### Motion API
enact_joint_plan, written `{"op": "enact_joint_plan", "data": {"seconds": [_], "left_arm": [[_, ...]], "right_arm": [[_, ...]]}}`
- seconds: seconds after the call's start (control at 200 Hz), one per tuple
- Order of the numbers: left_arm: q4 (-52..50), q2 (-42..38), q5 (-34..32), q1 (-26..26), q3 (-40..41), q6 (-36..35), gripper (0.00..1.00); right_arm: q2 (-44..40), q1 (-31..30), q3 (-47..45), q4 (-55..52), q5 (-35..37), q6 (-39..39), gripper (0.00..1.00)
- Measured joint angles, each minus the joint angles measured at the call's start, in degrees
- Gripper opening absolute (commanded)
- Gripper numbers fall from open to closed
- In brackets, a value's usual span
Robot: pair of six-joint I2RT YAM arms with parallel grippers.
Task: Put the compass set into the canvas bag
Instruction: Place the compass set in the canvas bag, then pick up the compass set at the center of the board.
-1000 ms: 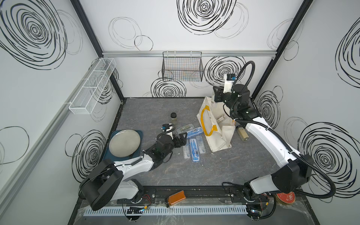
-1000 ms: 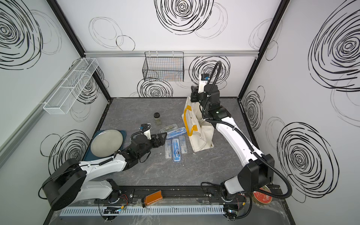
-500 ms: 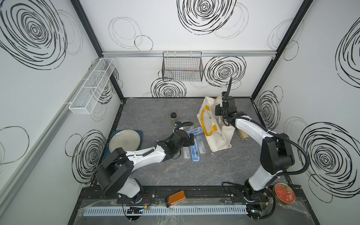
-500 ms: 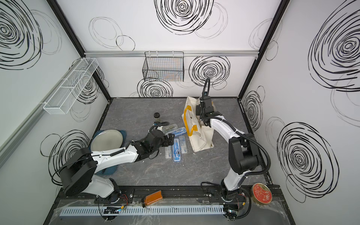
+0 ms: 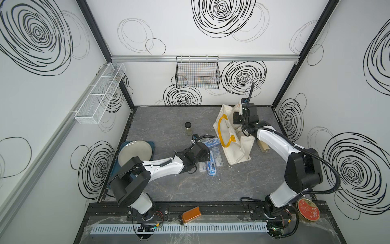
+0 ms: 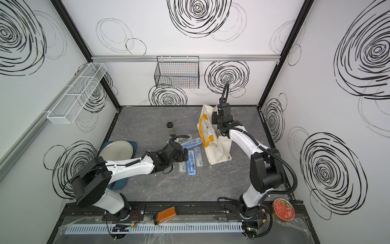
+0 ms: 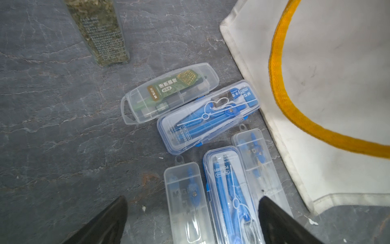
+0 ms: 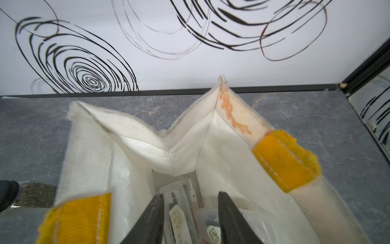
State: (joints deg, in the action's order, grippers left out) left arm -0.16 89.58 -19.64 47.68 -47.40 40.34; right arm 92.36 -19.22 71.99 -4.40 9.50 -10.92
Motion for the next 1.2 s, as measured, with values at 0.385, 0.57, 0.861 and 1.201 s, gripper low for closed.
{"op": "enact_joint_plan", "data": {"seconds": [0.385, 0.57, 0.861, 1.201], "left_arm": [[-6.21, 3.23, -1.07, 2.58, -3.37, 0.44, 0.99], [-10.64, 6.45, -2.29, 6.34, -4.87, 2.38, 0.98], [-12.81, 8.02, -2.89, 6.14, -4.85, 5.57, 0.92], [-11.65, 9.62, -2.95, 5.11, -4.59, 7.48, 0.82]], "right_arm": [[-12.98, -2.36, -7.10, 4.50, -9.09, 0.76, 0.48], [-16.59, -6.56, -11.85, 5.84, -9.51, 0.92, 0.49], [-17.75, -9.49, -12.98, 6.91, -8.66, 1.36, 0.49], [-17.73, -10.58, -12.98, 7.26, -7.91, 1.57, 0.49]]}}
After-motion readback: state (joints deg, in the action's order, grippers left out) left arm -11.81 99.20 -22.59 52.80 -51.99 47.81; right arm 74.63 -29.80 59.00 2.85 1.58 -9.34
